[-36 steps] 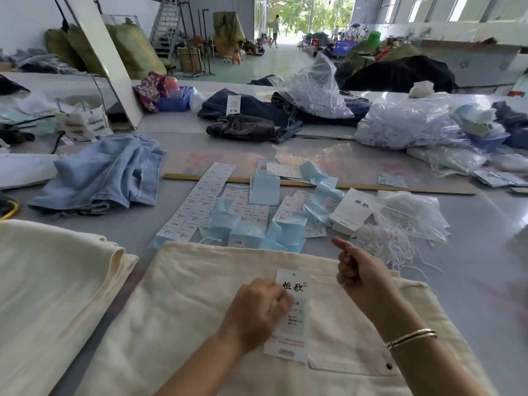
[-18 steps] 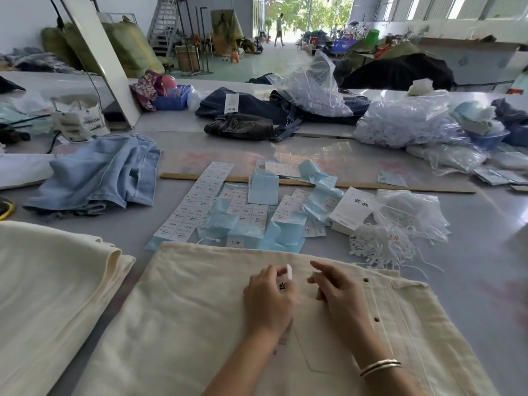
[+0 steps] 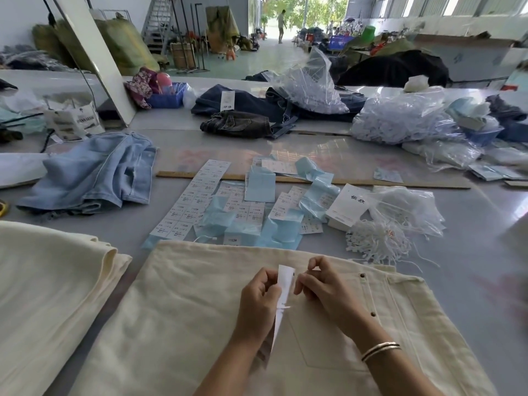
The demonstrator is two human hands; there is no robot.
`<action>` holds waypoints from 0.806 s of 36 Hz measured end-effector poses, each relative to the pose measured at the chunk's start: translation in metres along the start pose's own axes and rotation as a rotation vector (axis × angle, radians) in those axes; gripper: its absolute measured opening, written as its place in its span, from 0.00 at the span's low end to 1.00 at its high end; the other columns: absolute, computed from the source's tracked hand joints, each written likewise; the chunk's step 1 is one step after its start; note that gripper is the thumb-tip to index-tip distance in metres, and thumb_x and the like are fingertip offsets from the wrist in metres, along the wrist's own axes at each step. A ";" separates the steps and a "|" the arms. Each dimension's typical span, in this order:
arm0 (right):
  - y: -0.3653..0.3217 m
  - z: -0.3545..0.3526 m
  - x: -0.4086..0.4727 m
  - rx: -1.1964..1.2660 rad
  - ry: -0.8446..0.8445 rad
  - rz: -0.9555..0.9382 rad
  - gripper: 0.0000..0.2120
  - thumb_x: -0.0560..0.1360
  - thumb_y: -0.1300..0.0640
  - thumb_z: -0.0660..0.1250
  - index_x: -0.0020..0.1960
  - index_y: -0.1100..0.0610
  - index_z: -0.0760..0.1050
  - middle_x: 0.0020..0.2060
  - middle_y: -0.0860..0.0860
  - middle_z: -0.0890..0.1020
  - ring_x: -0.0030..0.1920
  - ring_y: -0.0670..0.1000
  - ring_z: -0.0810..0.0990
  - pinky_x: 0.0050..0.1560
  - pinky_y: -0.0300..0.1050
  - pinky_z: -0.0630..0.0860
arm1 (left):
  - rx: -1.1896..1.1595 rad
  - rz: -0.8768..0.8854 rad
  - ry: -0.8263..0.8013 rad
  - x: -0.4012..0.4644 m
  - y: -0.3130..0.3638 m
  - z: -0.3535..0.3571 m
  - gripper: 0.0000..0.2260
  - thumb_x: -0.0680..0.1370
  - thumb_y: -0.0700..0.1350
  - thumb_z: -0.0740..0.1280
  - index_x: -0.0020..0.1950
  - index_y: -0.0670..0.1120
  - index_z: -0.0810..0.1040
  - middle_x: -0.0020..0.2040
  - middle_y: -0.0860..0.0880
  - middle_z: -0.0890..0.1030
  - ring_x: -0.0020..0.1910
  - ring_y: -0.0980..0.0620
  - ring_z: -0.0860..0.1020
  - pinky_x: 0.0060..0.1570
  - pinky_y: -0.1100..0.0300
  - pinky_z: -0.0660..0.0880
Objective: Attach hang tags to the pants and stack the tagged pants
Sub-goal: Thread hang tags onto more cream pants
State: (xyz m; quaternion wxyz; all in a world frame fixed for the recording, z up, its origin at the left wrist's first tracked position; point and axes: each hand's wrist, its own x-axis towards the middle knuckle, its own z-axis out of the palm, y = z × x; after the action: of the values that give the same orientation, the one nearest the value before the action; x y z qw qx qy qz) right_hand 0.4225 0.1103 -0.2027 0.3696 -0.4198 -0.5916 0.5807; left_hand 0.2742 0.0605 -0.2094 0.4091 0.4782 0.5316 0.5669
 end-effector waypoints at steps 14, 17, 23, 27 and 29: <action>0.009 -0.001 0.005 -0.041 0.010 0.010 0.06 0.79 0.62 0.61 0.47 0.54 0.65 0.30 0.49 0.78 0.28 0.45 0.65 0.28 0.35 0.63 | 0.038 -0.080 -0.123 0.007 0.001 -0.006 0.10 0.81 0.43 0.59 0.51 0.53 0.79 0.48 0.53 0.84 0.51 0.55 0.80 0.51 0.67 0.75; 0.010 0.000 0.006 -0.063 -0.001 0.012 0.06 0.77 0.58 0.63 0.47 0.53 0.65 0.31 0.49 0.79 0.28 0.45 0.66 0.28 0.35 0.64 | 0.121 -0.095 -0.170 0.010 0.000 -0.007 0.08 0.79 0.42 0.65 0.52 0.54 0.81 0.48 0.54 0.84 0.50 0.56 0.81 0.53 0.60 0.78; 0.011 0.004 0.007 -0.084 -0.006 0.024 0.05 0.72 0.51 0.64 0.42 0.43 0.68 0.32 0.49 0.79 0.29 0.46 0.67 0.29 0.37 0.65 | 0.221 -0.005 -0.097 0.007 -0.003 -0.002 0.04 0.77 0.47 0.69 0.44 0.50 0.82 0.40 0.55 0.84 0.41 0.57 0.82 0.45 0.61 0.78; 0.006 0.004 0.004 -0.095 -0.014 0.041 0.05 0.77 0.57 0.63 0.49 0.50 0.67 0.32 0.49 0.80 0.31 0.46 0.70 0.32 0.35 0.68 | 0.235 0.006 -0.088 0.007 -0.004 0.001 0.05 0.77 0.42 0.67 0.43 0.50 0.80 0.39 0.54 0.84 0.40 0.58 0.81 0.42 0.64 0.76; 0.002 0.003 0.003 -0.102 -0.015 0.073 0.06 0.79 0.60 0.62 0.52 0.52 0.68 0.32 0.49 0.80 0.32 0.47 0.72 0.34 0.36 0.70 | 0.248 0.002 -0.108 0.008 -0.005 0.001 0.04 0.77 0.43 0.67 0.44 0.50 0.80 0.39 0.54 0.84 0.39 0.58 0.81 0.41 0.64 0.76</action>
State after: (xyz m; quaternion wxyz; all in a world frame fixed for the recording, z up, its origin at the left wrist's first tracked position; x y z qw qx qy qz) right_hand 0.4193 0.1116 -0.2054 0.3217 -0.4549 -0.6076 0.5660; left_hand 0.2730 0.0694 -0.2137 0.3743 0.5553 0.5743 0.4708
